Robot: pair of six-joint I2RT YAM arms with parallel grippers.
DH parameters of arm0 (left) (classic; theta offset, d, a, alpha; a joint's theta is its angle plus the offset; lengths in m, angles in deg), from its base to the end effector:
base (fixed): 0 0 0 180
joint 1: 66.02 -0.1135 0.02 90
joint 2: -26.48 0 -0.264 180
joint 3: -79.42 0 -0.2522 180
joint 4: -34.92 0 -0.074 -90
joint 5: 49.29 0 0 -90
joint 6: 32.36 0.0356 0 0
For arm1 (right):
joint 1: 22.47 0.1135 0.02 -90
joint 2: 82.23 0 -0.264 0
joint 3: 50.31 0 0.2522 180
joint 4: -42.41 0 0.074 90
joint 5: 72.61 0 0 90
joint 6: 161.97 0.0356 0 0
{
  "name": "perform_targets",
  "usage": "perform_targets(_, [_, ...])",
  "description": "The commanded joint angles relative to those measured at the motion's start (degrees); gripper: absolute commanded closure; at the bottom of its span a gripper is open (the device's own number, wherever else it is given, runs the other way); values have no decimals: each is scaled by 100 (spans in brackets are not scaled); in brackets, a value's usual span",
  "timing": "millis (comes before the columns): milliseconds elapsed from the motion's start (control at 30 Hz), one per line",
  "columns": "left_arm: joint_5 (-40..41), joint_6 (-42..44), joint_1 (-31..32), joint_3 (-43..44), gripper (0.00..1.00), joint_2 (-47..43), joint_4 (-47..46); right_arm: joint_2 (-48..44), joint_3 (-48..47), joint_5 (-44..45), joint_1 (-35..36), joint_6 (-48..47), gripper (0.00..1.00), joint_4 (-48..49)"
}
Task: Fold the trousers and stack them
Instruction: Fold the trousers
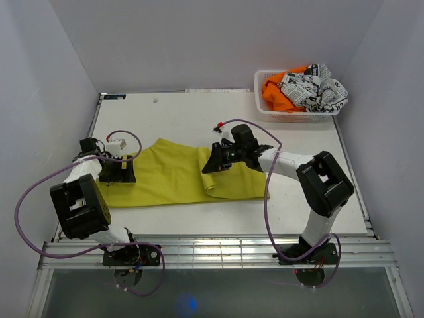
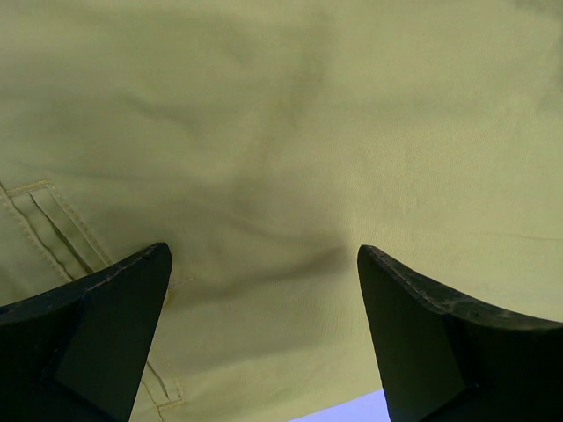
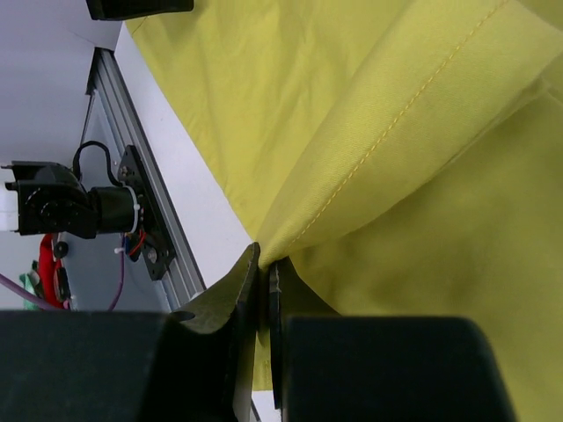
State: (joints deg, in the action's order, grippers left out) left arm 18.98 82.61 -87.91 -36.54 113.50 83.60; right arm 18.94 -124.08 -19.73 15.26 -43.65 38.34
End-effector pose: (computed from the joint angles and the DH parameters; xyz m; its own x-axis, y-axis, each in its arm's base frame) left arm 0.2574 0.0892 0.1770 -0.8990 0.0614 -0.4336 0.1558 0.9702 -0.1857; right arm 0.2893 0.2510 0.2030 -0.7881 -0.1315 -0.6014 -0.5920 0.4294 0.6820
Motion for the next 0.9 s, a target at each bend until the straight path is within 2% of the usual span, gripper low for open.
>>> perform_targets(0, [29,-45,36,-36,2,43,-90,122,-301,109,76,218,92,507])
perform_targets(867, [47,-10,36,-53,2,157,-187,1019,-872,320,472,447,92,499])
